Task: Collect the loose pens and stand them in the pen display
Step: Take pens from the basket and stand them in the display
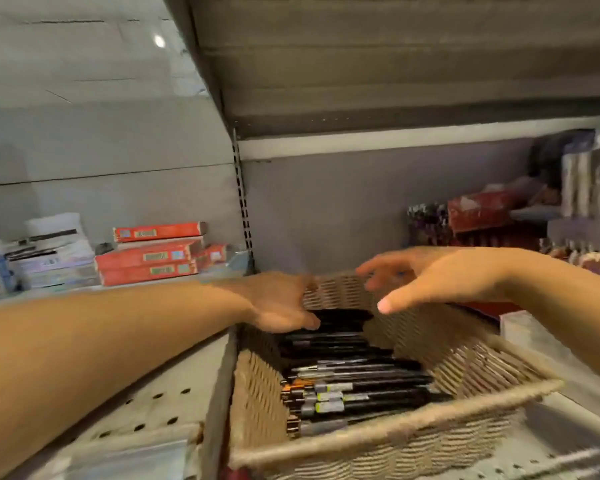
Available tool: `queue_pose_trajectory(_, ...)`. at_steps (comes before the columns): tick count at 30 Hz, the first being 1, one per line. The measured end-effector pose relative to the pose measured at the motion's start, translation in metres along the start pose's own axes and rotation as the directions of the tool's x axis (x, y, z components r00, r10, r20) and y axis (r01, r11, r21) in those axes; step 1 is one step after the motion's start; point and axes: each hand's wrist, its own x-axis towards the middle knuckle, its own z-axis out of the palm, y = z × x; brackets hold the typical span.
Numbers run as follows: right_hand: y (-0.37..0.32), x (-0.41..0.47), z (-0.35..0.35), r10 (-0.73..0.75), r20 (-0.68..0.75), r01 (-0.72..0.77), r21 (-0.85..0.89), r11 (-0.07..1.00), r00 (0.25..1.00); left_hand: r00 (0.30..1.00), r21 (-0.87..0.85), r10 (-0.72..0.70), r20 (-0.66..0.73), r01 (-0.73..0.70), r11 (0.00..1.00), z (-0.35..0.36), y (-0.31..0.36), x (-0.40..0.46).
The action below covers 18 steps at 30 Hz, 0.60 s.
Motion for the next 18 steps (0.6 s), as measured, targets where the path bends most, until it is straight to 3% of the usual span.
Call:
queue_pose_trajectory(6,0.011,0.052,0.006,-0.053,0.010,0.053,-0.071,0.996,0.999,0.990,0.212,-0.043,0.136,0.013,0.977,0.011,-0.006,0.045)
queue_pose_trajectory(11,0.023,0.073,0.020,-0.071,0.039,0.074,-0.101,0.992,0.997,0.965,0.264,-0.051,0.259,-0.020,0.964,0.018,-0.010,0.073)
queue_pose_trajectory(18,0.027,0.074,0.022,-0.094,-0.027,0.093,-0.039,0.995,0.995,0.915,0.312,-0.031,0.403,-0.106,0.944,0.027,-0.010,0.083)
